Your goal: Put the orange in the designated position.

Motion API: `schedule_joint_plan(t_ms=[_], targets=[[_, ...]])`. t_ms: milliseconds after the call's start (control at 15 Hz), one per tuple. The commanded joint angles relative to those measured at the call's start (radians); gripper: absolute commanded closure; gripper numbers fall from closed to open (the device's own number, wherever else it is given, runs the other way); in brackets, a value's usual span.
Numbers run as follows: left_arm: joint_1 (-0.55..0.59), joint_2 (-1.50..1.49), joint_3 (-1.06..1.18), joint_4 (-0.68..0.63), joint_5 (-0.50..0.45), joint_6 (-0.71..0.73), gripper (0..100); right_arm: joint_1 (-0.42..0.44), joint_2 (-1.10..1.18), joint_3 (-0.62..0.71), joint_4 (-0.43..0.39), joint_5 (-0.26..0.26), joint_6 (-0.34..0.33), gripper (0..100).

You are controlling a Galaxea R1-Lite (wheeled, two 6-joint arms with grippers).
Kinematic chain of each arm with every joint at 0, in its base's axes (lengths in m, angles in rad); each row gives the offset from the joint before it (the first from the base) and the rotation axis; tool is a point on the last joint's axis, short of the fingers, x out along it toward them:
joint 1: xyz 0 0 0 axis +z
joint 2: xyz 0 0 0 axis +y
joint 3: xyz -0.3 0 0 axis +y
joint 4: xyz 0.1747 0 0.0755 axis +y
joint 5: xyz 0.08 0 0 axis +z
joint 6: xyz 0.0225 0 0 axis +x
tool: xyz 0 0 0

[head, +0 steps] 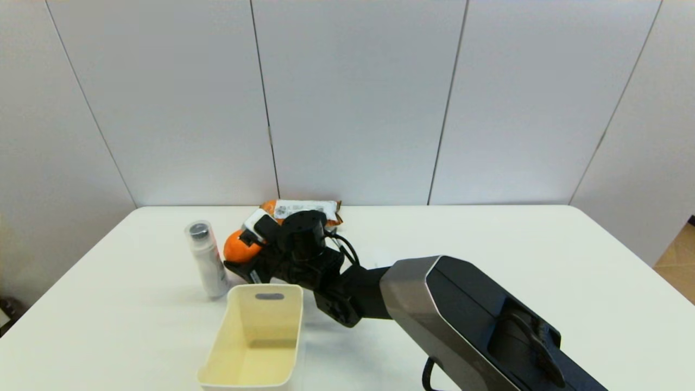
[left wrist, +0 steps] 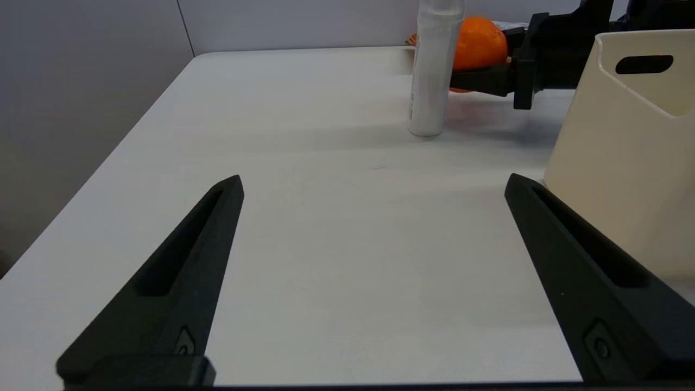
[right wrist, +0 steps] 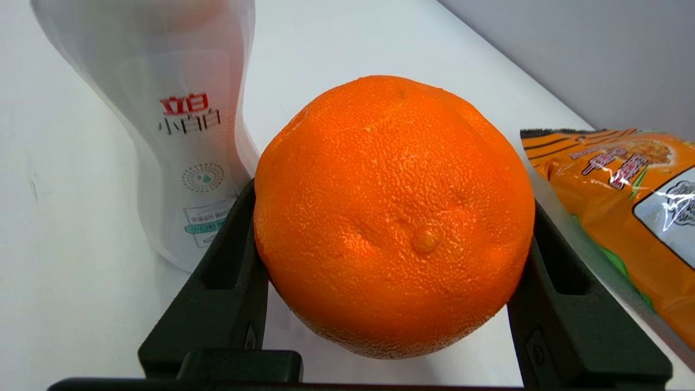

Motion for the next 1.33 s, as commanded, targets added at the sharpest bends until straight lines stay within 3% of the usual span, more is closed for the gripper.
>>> schedule_joint_plan(t_ms=[67,1333], targets=[[0.000,0.000,0.000,0.000,0.000,0.001,0,-0.001,0.000,0.000,-0.008,0.001,-0.001,100],[0.001,0.000,0.000,0.000,0.000,0.001,0,-0.004,0.022,0.001,-0.015,0.000,-0.004,100]])
